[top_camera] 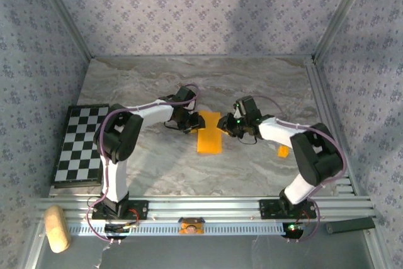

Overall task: Fold a paper plane with a square sheet of paper (pick it up from the middle)
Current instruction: Hold the square sheet of paper at the center of the table.

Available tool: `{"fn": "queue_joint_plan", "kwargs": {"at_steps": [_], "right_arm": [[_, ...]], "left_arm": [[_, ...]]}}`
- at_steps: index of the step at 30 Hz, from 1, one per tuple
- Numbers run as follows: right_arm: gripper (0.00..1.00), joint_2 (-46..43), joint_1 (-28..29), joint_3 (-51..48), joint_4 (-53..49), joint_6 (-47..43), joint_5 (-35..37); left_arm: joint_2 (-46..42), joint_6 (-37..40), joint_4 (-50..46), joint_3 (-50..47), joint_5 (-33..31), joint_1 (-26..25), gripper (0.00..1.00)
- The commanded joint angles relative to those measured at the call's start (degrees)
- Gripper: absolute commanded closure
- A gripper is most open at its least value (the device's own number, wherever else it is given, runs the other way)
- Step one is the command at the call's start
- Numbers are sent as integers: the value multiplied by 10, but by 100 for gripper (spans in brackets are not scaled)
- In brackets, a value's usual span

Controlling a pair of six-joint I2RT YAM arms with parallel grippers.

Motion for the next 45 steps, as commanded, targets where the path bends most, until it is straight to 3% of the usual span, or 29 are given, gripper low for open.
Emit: {"fn": "queue_joint_plan", "kwargs": {"at_steps": [1, 8, 21, 45], "right_arm": [[73, -47, -26, -23, -47, -21, 44], [72, -72, -59, -60, -45, -14, 37], [72, -70, -54, -65, -41, -11, 34], [70, -68, -51, -62, -46, -21, 35]], "left_arm": [[7, 5, -23, 17, -17, -3, 64], [9, -1, -20, 20, -19, -4, 61], [15, -23, -24, 23, -69, -18, 58], [45, -23, -45, 47, -102, -31, 54]]}}
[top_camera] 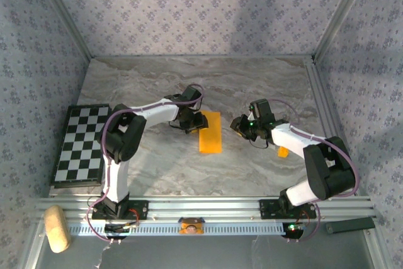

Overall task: Fold a paper plane with a square sheet of paper (pick it up from the middle)
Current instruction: Hold the square sheet of paper at the center of the table.

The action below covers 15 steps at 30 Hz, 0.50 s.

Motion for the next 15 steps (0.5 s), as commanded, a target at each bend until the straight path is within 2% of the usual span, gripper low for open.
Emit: {"fn": "queue_joint_plan", "kwargs": {"at_steps": [1, 15], "right_arm": [[69, 1, 3, -1, -18, -12, 3], [69, 2, 5, -2, -21, -16, 4]], "left_arm": [[30, 4, -4, 7, -35, -3, 54], [46, 24, -36, 35, -53, -7, 53]]}}
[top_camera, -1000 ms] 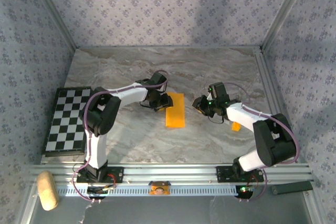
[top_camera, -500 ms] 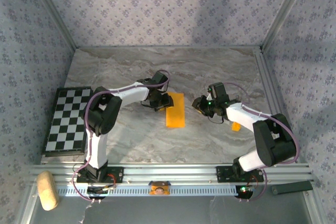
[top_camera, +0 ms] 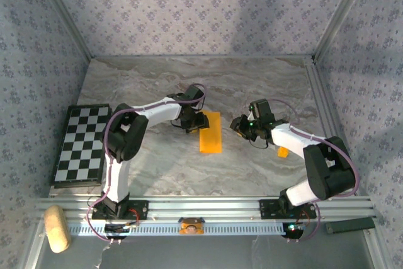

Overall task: Fold a paper plane with a square sheet of paper (pick it up from the middle)
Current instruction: Hold the square sheet of paper at the center of the table.

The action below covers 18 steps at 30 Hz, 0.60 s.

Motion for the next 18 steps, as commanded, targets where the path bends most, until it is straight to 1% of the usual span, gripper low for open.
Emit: {"fn": "queue_joint_plan", "kwargs": {"at_steps": [1, 18], "right_arm": [[69, 3, 4, -2, -20, -11, 4], [69, 8, 6, 2, -21, -15, 0]], "left_arm": [[33, 17, 0, 7, -34, -1, 53], [46, 15, 0, 13, -28, 0, 52]]}}
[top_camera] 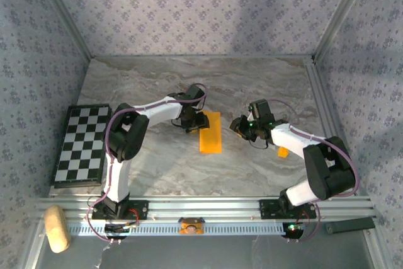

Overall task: Fold a paper plane with a square sheet of paper (pick it up from the middle)
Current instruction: Hold the square sheet of paper at the center of the table.

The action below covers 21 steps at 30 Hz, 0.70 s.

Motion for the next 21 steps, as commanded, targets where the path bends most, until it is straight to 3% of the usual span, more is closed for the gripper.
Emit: {"fn": "queue_joint_plan", "kwargs": {"at_steps": [1, 21], "right_arm": [[69, 9, 5, 1, -15, -11, 0], [69, 10, 9, 5, -17, -15, 3]], "left_arm": [[39, 13, 14, 2, -27, 0, 52], [57, 18, 10, 11, -32, -2, 51]]}}
